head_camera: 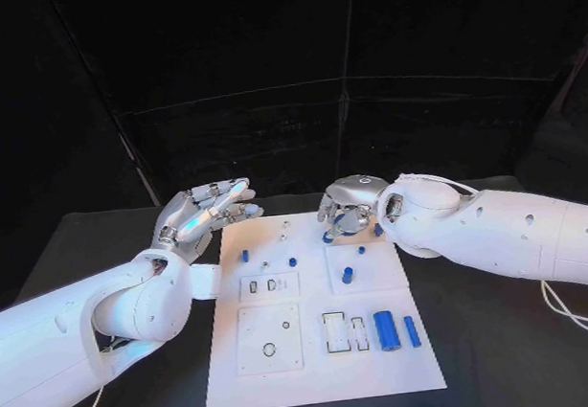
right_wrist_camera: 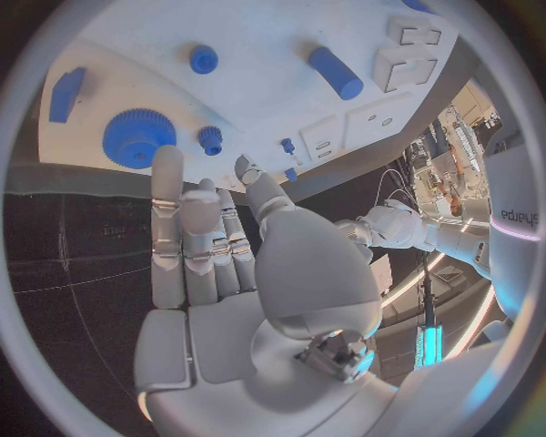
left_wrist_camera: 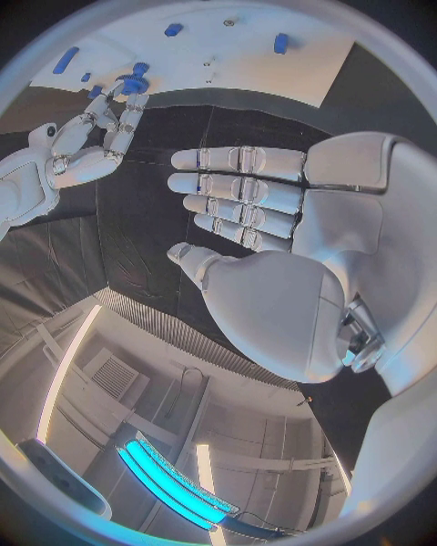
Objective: Assemble the parts on the task board
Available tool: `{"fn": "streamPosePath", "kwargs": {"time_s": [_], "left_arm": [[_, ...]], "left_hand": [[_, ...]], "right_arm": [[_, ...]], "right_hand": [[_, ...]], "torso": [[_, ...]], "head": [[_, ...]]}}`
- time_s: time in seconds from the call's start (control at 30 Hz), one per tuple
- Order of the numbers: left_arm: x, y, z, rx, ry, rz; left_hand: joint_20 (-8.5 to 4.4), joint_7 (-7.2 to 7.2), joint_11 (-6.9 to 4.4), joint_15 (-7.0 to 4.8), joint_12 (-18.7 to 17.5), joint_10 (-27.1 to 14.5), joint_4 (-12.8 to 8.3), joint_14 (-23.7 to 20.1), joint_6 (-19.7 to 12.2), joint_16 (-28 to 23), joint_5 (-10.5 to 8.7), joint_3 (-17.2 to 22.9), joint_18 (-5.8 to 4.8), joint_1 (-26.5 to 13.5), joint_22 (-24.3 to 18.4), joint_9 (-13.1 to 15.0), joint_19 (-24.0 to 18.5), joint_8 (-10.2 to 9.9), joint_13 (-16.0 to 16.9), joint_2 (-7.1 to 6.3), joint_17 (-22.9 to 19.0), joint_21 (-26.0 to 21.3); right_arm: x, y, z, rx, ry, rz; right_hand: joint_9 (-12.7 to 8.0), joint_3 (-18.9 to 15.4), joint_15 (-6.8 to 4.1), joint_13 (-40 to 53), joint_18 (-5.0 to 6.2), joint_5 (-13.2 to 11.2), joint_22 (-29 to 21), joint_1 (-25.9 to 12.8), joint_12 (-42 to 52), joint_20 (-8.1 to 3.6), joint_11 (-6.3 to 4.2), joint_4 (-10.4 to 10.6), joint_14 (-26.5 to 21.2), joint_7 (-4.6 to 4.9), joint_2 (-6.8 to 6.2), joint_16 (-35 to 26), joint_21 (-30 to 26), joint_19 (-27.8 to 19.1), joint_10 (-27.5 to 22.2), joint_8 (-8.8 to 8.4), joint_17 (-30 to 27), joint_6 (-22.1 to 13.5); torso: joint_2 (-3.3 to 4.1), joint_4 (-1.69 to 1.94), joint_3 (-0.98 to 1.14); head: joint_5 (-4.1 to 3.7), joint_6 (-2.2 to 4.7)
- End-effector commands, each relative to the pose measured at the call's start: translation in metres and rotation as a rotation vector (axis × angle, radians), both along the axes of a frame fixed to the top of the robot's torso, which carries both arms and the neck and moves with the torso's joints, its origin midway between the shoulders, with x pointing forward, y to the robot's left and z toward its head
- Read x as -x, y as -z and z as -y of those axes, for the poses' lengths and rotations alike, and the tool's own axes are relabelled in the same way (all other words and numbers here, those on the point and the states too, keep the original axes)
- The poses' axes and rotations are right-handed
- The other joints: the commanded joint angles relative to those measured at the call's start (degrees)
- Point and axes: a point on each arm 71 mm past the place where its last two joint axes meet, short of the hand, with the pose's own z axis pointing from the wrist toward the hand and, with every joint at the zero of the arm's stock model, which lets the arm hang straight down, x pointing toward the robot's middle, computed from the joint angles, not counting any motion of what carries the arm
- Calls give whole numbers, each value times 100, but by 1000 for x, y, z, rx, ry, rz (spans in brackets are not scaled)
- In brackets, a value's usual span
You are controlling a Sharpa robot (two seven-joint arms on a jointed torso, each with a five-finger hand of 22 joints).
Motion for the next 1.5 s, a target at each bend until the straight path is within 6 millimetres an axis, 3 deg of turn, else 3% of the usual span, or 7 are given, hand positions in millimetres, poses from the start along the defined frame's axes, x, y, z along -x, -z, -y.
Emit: {"fn": "streamPosePath", "kwargs": {"time_s": [0.03,0.37,0.5,0.73,0.97,1.3,1.5], "left_arm": [[1,-2,3,6,23,11],[2,-3,4,8,30,9],[2,-2,4,8,31,8],[0,-1,3,5,29,4],[-2,-1,1,3,25,2],[-2,-1,0,3,25,3],[-3,-1,0,2,24,3]], "left_hand": [[-5,7,6,-8,-10,44,-37,50,33,37,25,-6,79,-27,-6,-9,54,-12,0,14,8,-23],[-6,9,7,-8,-12,43,-39,51,36,38,25,-6,79,-29,-7,-9,57,-12,-1,14,10,-24],[-7,11,8,-8,-15,42,-41,52,38,39,24,-6,79,-31,-7,-9,60,-14,-2,14,11,-25],[-8,37,25,-1,-43,19,-55,48,27,43,24,-10,74,-51,-16,-15,75,-37,-10,11,21,-38],[-8,41,29,0,-49,14,-60,46,24,44,24,-10,73,-54,-19,-16,78,-42,-11,11,23,-41],[-7,42,30,2,-53,13,-62,45,26,45,24,-9,72,-58,-21,-16,82,-45,-12,16,26,-45],[-7,40,29,2,-53,18,-63,45,33,46,24,-7,72,-62,-23,-15,85,-45,-11,22,28,-47]], "right_arm": [[-1,1,0,80,15,9],[-3,3,-4,101,11,-3],[-3,3,-5,102,5,-5],[-5,5,-7,107,0,-16],[-7,6,-8,109,-2,-38],[-8,7,-10,111,-1,-45],[-9,1,-9,54,7,30]], "right_hand": [[7,69,1,18,-26,-26,347,-45,14,15,5,1,258,6,6,351,328,34,-49,-9,344,-35],[10,171,-8,37,-81,-14,874,-38,39,36,-4,-4,238,-6,36,818,806,64,-21,0,802,-12],[13,241,-13,42,-108,-31,1101,-26,52,38,-12,-8,250,-9,77,989,995,109,17,9,979,24],[16,510,1,34,-152,-344,1458,24,57,42,-1,-17,254,33,202,1258,1302,146,105,20,1242,159],[11,631,6,24,-165,-379,1578,15,44,52,4,-16,246,42,195,1339,1415,146,133,5,1306,197],[8,855,9,13,-165,-384,1674,-44,34,71,2,-4,210,48,136,1412,1535,89,191,-8,1327,248],[63,1273,-85,88,-218,-435,2091,163,176,18,-102,-36,227,-45,302,1564,1850,218,537,137,1471,601]], "torso": [[51,4,9],[107,16,28],[115,21,22],[152,23,29],[174,33,19],[219,39,28],[230,36,22]], "head": [[2,-11],[6,-2],[0,0],[9,25],[11,12],[18,10],[18,13]]}}
